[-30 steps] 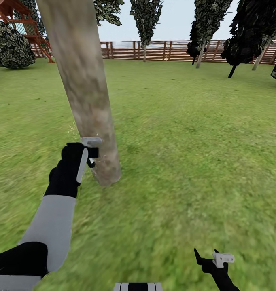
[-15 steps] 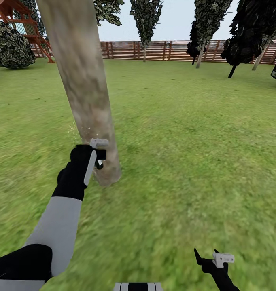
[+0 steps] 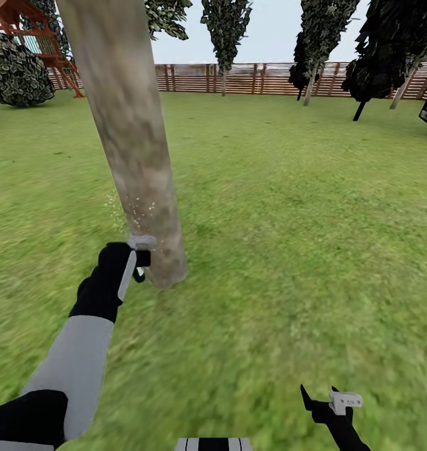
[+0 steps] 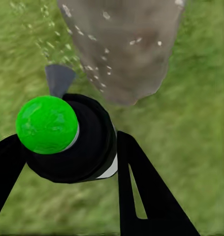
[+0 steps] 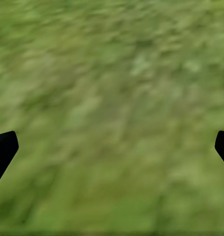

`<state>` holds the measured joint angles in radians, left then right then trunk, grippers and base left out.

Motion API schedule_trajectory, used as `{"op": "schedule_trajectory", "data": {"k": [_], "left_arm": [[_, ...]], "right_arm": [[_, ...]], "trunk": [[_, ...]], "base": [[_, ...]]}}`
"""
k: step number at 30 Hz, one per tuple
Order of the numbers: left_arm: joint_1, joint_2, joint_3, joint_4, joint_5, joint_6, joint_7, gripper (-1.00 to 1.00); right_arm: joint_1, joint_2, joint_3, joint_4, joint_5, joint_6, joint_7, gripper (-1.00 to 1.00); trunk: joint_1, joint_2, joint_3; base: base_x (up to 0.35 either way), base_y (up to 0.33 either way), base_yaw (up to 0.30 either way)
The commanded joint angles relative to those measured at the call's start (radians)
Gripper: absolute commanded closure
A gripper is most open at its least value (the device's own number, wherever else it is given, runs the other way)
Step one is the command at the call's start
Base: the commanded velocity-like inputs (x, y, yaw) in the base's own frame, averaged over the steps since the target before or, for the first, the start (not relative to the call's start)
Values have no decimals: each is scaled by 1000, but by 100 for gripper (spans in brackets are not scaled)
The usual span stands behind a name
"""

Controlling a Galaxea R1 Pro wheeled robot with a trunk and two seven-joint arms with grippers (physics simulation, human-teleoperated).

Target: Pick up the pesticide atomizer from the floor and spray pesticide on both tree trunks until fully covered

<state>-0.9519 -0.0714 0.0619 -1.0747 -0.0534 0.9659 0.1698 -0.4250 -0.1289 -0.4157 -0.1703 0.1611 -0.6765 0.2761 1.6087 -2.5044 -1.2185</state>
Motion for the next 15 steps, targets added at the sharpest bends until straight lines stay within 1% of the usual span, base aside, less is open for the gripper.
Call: {"op": "schedule_trajectory", "data": {"k": [1, 2, 3, 4, 7, 10, 12, 14, 15], "left_arm": [[11, -4, -8, 0, -8, -5, 0, 100], [22, -14, -13, 0, -8, -10, -1, 100], [44, -37, -19, 1, -9, -16, -1, 100], [52, -44, -21, 0, -9, -18, -1, 100], [56, -47, -32, -10, -9, -19, -1, 100], [54, -49, -39, -18, -9, -18, 1, 100], [48, -51, -45, -22, -9, -17, 4, 100], [46, -52, -55, -86, -9, -15, 4, 100], [46, -53, -60, -99, -8, -14, 4, 100]], "right_arm": [[0, 0, 0, 0, 0, 0, 0, -100], [0, 0, 0, 0, 0, 0, 0, -100], [0, 0, 0, 0, 0, 0, 0, -100], [0, 0, 0, 0, 0, 0, 0, -100], [0, 0, 0, 0, 0, 0, 0, -100], [0, 0, 0, 0, 0, 0, 0, -100], [0, 0, 0, 0, 0, 0, 0, -100], [0, 0, 0, 0, 0, 0, 0, -100], [0, 0, 0, 0, 0, 0, 0, -100]], "trunk": [[0, 0, 0], [0, 0, 0], [0, 0, 0], [0, 0, 0], [0, 0, 0], [0, 0, 0], [0, 0, 0], [0, 0, 0], [0, 0, 0]], "base": [[0, 0, 0], [0, 0, 0], [0, 0, 0], [0, 0, 0], [15, 0, 0], [254, 0, 0], [137, 0, 0], [31, 0, 0], [12, 0, 0]]}}
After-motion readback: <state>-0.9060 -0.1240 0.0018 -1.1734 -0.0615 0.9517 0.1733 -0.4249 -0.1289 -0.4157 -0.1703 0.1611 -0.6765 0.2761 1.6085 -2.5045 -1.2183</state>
